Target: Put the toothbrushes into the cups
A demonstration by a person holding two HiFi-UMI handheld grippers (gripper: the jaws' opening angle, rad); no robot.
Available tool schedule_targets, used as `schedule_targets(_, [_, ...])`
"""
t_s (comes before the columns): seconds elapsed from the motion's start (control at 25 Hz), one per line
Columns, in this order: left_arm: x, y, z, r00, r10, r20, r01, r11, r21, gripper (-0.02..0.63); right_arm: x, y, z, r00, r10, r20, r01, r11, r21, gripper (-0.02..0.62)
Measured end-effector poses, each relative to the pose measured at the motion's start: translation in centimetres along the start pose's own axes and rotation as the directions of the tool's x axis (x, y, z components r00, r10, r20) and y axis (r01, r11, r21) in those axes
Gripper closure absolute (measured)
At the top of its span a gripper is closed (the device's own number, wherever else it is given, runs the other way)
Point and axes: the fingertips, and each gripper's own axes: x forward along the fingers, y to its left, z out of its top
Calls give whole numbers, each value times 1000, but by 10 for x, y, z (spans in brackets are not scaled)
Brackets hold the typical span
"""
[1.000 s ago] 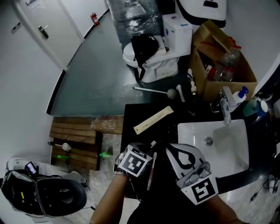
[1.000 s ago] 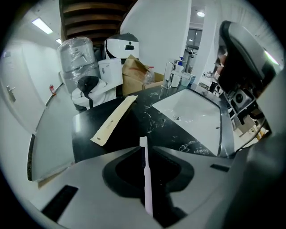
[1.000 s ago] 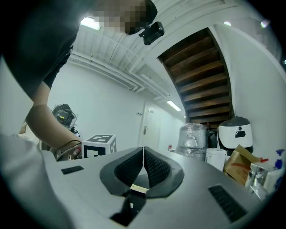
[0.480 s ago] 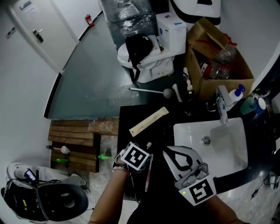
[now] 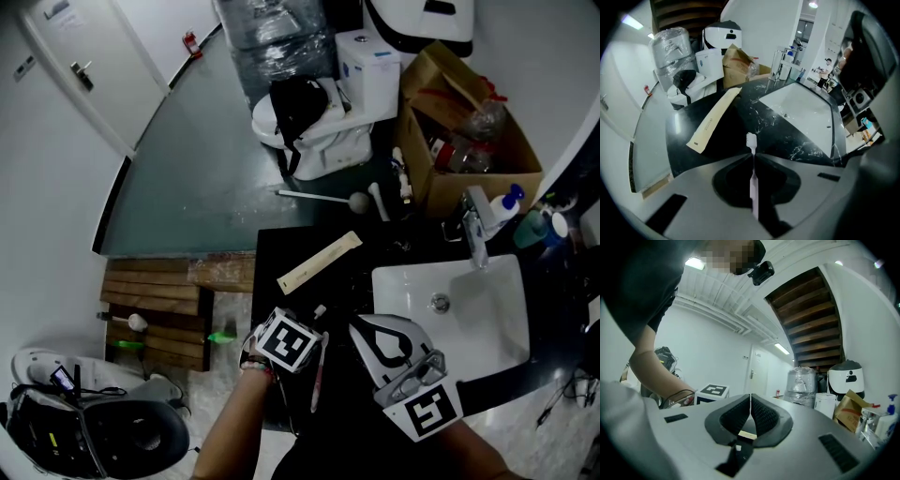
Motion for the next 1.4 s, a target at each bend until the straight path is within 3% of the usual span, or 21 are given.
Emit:
schedule_targets(0.08, [-15, 0, 20, 992, 20, 123, -24, 999, 27, 583, -2, -2, -1, 1000, -9, -4, 9, 1000, -4, 563])
schedule_targets(0.16, [-35, 0, 37, 971, 56, 233, -68, 997, 47, 583, -2, -4, 0, 1000, -21, -3, 21, 1000, -7, 562])
schedule_targets(0.4, [-93, -5, 66, 881, 138, 453, -169, 985, 29, 583, 4, -8, 17, 999, -40, 26, 41, 999, -35, 563])
schedule_targets(0.56, [-123, -8, 78, 807, 168, 566, -205, 979, 2, 583, 8, -12, 24, 999, -46, 28, 48, 997, -67, 563])
schedule_targets(0.84, [-174, -26, 99, 642, 184, 744, -234, 971, -38, 583, 9, -12, 38, 997, -52, 57, 56, 996, -64, 563])
schedule_targets(0.88, [-181, -30, 103, 609, 188, 771, -248, 968, -40, 583, 9, -11, 40, 997, -52, 60, 56, 996, -63, 563])
schedule_targets(1.04, [-214, -40, 118, 440, 207, 874, -351, 935, -45, 583, 9, -9, 44, 996, -57, 67, 62, 996, -69, 563])
schedule_targets(1.12, [-223, -43, 119, 388, 220, 895, -398, 916, -53, 583, 8, -9, 46, 995, -65, 69, 70, 995, -75, 563])
schedule_targets(1.2, [-226, -46, 119, 366, 221, 904, -417, 907, -53, 583, 6, -10, 47, 995, -73, 69, 78, 994, -77, 562])
schedule_targets(1.4, [-230, -52, 120, 354, 205, 913, -422, 906, -40, 583, 0, -13, 50, 993, -94, 67, 99, 991, -87, 563])
